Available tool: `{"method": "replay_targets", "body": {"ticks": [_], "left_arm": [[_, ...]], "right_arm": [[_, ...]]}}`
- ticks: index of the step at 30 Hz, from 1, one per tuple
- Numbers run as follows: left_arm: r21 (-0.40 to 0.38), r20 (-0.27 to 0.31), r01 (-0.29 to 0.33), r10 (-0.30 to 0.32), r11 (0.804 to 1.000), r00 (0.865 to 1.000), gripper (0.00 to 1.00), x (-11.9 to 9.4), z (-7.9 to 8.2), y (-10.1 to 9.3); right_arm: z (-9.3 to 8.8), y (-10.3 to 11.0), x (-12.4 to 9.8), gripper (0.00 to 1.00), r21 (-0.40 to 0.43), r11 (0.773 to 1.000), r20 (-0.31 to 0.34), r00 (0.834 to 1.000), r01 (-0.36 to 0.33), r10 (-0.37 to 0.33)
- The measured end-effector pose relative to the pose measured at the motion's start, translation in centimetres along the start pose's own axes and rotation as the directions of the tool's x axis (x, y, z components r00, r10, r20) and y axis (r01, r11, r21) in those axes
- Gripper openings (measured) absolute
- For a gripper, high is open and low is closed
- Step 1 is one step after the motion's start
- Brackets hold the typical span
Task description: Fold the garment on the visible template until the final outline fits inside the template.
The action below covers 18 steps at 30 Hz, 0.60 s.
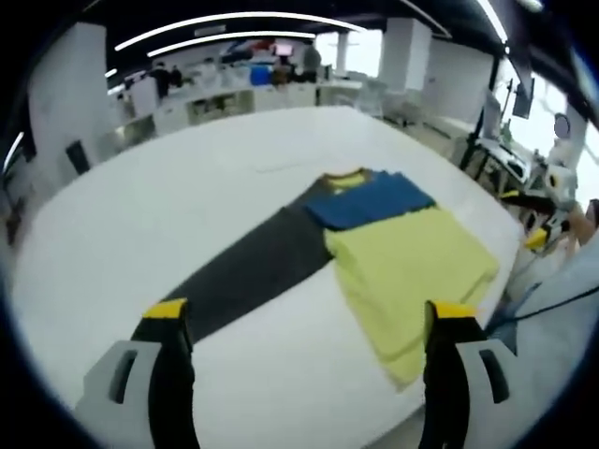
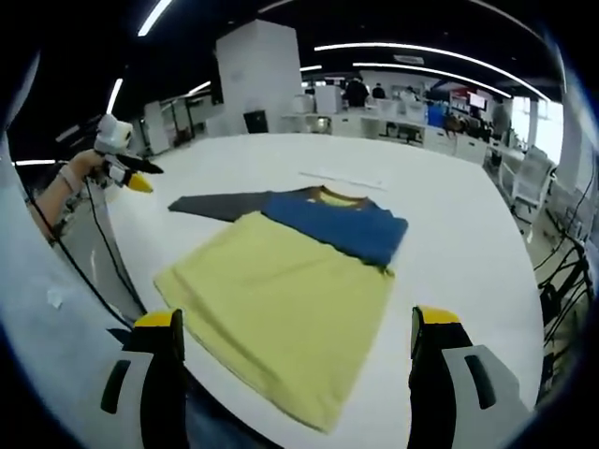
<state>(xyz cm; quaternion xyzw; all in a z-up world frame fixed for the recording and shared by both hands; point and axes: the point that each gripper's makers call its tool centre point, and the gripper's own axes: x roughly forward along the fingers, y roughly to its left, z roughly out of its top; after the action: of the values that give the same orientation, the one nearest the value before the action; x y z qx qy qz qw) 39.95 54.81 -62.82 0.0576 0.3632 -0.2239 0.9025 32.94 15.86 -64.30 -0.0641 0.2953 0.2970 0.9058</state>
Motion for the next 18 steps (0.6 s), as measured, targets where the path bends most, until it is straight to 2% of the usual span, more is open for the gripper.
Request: {"method": "replay_targets", "body": {"ticks": [9,15,18], "left_arm": [[-0.046,-0.010,-0.003,0.003,0.999,1.000,0.99,0.6,-0.8,1.4],[-0.072,-0.020,0.007,-0.008,0.997,1.000,0.99,1.0,-1.4,2.2],[-0.084,-0.037,-0.008,0.004,0.996,0.999,0.99,1.3,-2.0,3.0]], "right_arm": [[0.2,-0.4,0.1,1.00,-0.010,1.000,-0.002,1.000,0.017,-0.017],[0.2,0.3,0.3,1.00,0.004,1.000,-0.007,1.000,0.005,-0.005],[0.3,0.4,0.3,1.00,-0.002,1.000,-0.011,1.000,0.005,-0.005]]}}
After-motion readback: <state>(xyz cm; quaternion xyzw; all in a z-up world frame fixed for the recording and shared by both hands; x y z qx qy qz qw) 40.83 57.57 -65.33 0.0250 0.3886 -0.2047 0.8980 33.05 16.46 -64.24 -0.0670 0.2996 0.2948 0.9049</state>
